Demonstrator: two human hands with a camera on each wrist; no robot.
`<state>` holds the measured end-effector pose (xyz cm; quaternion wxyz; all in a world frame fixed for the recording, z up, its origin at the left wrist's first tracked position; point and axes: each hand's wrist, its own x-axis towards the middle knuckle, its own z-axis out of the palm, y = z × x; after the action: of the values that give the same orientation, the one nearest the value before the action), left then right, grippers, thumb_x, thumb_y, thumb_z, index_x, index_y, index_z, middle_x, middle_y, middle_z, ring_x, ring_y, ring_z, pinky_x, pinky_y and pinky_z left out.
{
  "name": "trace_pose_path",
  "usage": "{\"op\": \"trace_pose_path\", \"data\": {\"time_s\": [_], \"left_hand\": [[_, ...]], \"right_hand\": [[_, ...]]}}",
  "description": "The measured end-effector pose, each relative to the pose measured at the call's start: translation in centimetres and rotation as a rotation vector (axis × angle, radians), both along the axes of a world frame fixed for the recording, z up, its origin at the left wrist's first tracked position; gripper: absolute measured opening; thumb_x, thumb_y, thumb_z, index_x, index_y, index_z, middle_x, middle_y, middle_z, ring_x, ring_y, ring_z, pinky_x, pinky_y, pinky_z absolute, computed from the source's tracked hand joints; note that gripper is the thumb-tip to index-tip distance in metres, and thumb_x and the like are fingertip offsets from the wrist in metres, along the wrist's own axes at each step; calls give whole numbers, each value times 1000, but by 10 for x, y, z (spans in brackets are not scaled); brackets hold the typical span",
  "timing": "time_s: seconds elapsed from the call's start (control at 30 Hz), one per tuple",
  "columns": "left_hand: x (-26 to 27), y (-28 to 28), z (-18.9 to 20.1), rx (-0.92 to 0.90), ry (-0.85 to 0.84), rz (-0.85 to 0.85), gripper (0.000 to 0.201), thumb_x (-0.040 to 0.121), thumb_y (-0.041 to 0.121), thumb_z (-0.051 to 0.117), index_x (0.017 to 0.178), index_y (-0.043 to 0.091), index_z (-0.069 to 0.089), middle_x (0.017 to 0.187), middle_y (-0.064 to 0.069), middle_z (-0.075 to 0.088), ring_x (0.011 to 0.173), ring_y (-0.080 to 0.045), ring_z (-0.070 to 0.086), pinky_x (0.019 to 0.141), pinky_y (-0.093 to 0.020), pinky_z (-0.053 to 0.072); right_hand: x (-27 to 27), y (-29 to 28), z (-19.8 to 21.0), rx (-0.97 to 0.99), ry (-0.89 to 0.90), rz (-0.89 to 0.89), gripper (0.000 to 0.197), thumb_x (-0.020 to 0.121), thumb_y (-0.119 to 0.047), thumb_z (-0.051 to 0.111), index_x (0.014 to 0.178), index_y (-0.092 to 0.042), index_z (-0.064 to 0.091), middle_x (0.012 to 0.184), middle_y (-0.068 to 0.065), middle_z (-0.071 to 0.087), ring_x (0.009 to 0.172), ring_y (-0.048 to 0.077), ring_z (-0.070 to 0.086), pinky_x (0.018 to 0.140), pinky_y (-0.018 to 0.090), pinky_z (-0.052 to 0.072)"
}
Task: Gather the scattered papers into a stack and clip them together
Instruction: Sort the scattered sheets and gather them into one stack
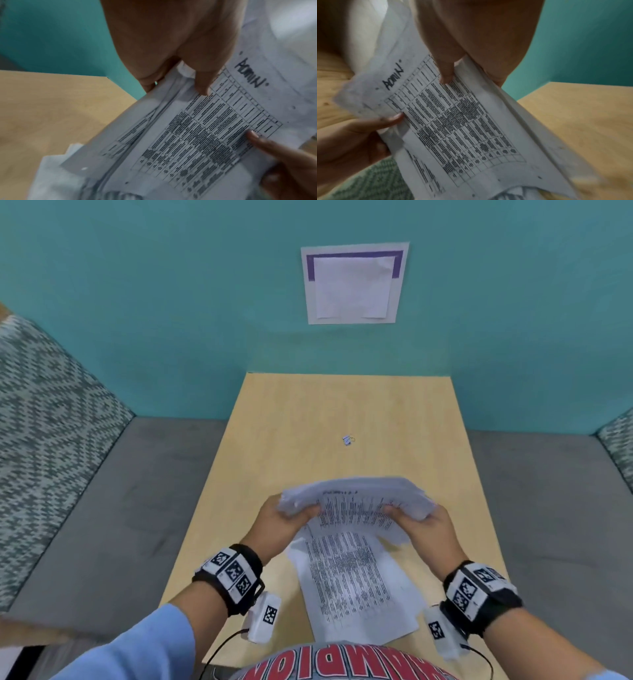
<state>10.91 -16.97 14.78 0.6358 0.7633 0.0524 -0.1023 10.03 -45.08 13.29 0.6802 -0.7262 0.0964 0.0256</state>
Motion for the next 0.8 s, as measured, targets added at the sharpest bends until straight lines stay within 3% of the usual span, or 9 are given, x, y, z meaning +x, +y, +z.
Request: {"op": "trace_pose_path", "data": {"time_s": [0.1,0.2,0.27,0.37,0.43,0.5,0.6,0.67,0.8], "left_hand": [[9,4,11,-60,-31,92,46,79,52,87,97,12,73,106,-5,81,96,-22,75,95,-36,55],[10,5,34,-197,-91,47,37,85,25,84,118,13,75,123,-7,80,117,-26,76,100,-40,60],[7,6,26,-166,-29,-36,47,81,14,88,126,18,72,125,-3,80,120,-23,75,101,-41,60],[-7,6,-3,-10,154,-119,52,77,21,95,125,19,75,120,0,82,115,-21,77,105,-51,58],[-11,6,-11,8,186,-83,36,82,22,92,115,17,79,114,-7,83,109,-26,79,103,-60,57],[-11,5,-5,12,152,-37,29,85,24,89,109,11,80,110,-16,82,105,-29,78,101,-63,56],[-10,3,14,-58,46,-25,27,82,31,90,106,23,81,108,-8,83,100,-26,77,105,-52,57],[-10,1,25,-117,10,-31,27,83,20,89,108,29,81,109,0,83,102,-20,79,103,-40,59],[-7,9,19,-49,-8,-10,35,84,8,88,116,13,74,111,-2,81,103,-15,77,90,-32,63]], "right_hand": [[9,7,21,19,-85,-31,30,89,-13,81,118,-9,76,112,7,81,108,22,76,100,48,59],[10,3,36,141,-206,-65,39,86,-8,81,123,-5,70,118,12,78,107,24,75,93,37,61],[6,2,22,107,-184,-35,49,81,-14,84,126,-4,67,121,13,76,109,23,73,92,35,61],[-10,1,-19,-5,72,44,57,72,-31,91,124,-16,72,115,2,81,110,19,75,99,47,59],[-15,-1,-34,-50,145,30,42,75,-29,90,113,-16,76,105,2,83,103,23,78,98,58,58],[-11,-3,-31,-79,123,7,30,81,-21,88,108,-13,78,100,3,83,99,21,78,96,56,59],[-8,-4,-1,17,26,-15,33,83,-12,87,114,-13,77,106,1,83,103,15,78,93,41,61],[-8,-6,8,99,-18,-1,41,81,-7,87,119,-15,76,113,-1,82,108,12,76,94,33,59],[-8,-8,-21,-19,44,88,38,84,-9,86,120,-14,77,113,0,82,110,17,76,100,37,60]]}}
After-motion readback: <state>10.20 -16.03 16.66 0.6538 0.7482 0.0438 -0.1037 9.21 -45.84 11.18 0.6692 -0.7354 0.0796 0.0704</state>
